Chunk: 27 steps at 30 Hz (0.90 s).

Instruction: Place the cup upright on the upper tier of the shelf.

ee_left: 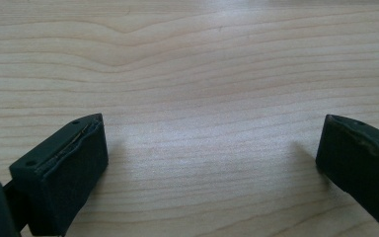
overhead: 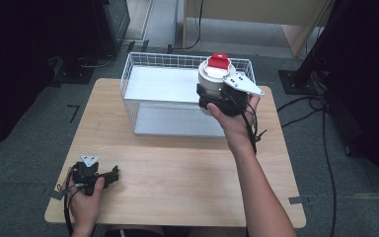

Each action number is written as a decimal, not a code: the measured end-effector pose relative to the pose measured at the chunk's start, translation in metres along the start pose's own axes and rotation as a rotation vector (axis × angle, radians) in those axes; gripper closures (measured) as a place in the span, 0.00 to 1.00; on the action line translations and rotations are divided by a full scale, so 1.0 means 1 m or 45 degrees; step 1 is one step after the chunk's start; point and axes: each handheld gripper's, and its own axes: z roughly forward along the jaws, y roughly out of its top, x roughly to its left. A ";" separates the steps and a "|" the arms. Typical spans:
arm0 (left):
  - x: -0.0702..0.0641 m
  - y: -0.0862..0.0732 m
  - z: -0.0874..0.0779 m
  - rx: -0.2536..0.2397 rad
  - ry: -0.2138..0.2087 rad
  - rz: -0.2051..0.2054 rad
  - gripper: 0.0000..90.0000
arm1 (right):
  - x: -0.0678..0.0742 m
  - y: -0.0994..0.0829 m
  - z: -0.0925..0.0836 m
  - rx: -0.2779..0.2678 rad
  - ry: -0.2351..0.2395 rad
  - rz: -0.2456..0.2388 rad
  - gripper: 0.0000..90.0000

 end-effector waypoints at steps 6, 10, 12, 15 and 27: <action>0.000 0.000 0.000 0.000 0.000 0.000 0.00 | 0.000 0.010 0.015 0.001 -0.005 -0.003 0.11; 0.000 0.000 0.000 -0.001 0.000 0.001 0.00 | 0.000 0.015 0.027 0.006 -0.010 -0.015 0.11; 0.000 0.000 0.000 -0.001 0.000 0.000 0.00 | 0.000 0.017 0.033 0.010 -0.012 -0.013 0.11; 0.000 0.000 0.000 -0.003 0.000 -0.002 0.00 | 0.000 0.019 0.039 0.015 -0.012 -0.002 0.11; 0.000 0.000 0.000 0.000 0.000 0.000 0.00 | -0.004 0.027 0.078 0.058 -0.080 -0.023 0.11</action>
